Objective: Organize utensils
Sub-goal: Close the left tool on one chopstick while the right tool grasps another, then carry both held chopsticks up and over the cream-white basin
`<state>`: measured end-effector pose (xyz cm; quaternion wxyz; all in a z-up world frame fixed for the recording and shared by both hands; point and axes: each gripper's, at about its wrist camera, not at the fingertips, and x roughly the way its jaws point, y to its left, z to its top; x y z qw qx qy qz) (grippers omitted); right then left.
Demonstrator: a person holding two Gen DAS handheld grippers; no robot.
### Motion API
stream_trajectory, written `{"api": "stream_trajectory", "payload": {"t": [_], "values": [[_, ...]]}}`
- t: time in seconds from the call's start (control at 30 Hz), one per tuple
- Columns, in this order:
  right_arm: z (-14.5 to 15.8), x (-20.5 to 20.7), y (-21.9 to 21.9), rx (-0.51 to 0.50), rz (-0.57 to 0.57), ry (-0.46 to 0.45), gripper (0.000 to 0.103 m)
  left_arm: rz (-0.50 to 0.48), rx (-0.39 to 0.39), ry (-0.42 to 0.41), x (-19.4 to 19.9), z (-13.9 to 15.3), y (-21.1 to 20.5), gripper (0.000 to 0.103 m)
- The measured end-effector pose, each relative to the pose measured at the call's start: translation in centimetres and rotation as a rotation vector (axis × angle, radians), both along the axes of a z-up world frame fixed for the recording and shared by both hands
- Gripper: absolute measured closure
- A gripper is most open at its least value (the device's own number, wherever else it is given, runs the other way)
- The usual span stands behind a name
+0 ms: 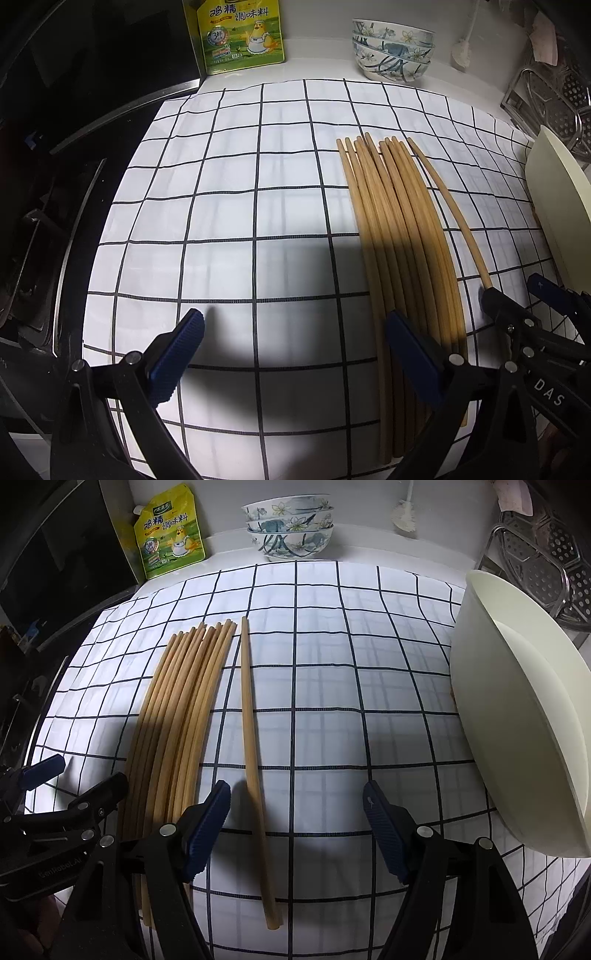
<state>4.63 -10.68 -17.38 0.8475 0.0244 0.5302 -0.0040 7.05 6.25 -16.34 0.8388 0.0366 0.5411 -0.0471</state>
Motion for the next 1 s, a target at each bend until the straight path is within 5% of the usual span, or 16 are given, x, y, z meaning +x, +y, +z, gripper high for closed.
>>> {"api": "stream_trajectory", "payload": {"t": [0.43,0.57,0.67,0.7,0.83,0.87,1.0], "values": [[-0.2,0.8,0.1,-0.028,0.011,-0.024,0.033,0.042,0.074,-0.037,1.9,-0.5,0.7,0.009],[-0.5,1.3,0.8,-0.037,0.040,-0.040,0.035,0.015,0.042,-0.044,2.6,-0.2,0.1,0.027],[-0.4,1.6,1.2,-0.038,0.066,-0.052,0.044,-0.005,-0.002,-0.035,2.9,-0.1,-0.3,0.049],[-0.4,1.7,1.3,-0.031,0.077,-0.053,0.051,-0.015,-0.007,-0.034,3.0,0.0,-0.6,0.053],[-0.1,2.1,1.9,-0.028,0.121,-0.045,0.086,-0.042,-0.022,-0.022,2.7,0.2,-1.2,0.096],[0.0,2.2,1.9,-0.019,0.125,-0.036,0.097,-0.043,-0.024,-0.018,2.5,0.2,-1.1,0.096],[0.1,2.5,1.0,0.063,0.095,-0.015,0.097,-0.040,-0.036,0.006,2.5,0.3,-0.7,0.096]]}}
